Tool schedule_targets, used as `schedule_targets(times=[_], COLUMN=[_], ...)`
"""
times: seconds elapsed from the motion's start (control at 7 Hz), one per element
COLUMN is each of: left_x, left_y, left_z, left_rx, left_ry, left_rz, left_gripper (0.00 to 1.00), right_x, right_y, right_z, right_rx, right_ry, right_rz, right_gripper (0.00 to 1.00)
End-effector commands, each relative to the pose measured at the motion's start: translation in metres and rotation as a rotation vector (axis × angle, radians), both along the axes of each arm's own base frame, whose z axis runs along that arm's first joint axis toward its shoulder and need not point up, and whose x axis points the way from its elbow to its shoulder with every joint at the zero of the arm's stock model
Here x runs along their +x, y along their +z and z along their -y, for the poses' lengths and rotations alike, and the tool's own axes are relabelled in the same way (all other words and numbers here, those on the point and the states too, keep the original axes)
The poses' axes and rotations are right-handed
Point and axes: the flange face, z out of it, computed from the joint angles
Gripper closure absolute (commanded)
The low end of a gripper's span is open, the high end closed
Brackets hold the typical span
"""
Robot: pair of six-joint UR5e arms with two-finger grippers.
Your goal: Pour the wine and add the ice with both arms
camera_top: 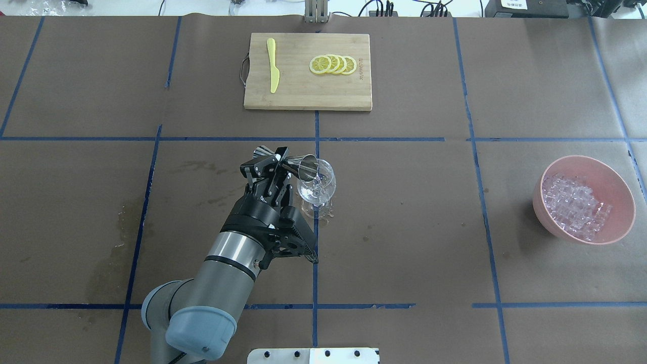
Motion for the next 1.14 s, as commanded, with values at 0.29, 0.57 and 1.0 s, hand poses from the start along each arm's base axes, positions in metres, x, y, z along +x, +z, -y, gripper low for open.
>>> schedule_targets(times=[0.29,0.57,1.0], left_x=[-0.007,-0.008,-0.008], left_y=[0.001,0.005,0.003], left_z=[0.012,0.020,0.018], left_rx=[0.002,0.010,0.056], left_ry=[-0.024,-0.038,-0.061], left_rz=[0.010,0.046,0.167], left_gripper=[1.00,1.00,1.00], right_x=[0.000,0.000,0.001], right_y=[0.000,0.000,0.001], right_z=[0.000,0.000,0.000], right_rx=[0.000,0.000,-0.002], right_ry=[-0.001,-0.001,0.002], right_rz=[0.000,0.000,0.000], right_gripper=[0.00,0.00,0.00])
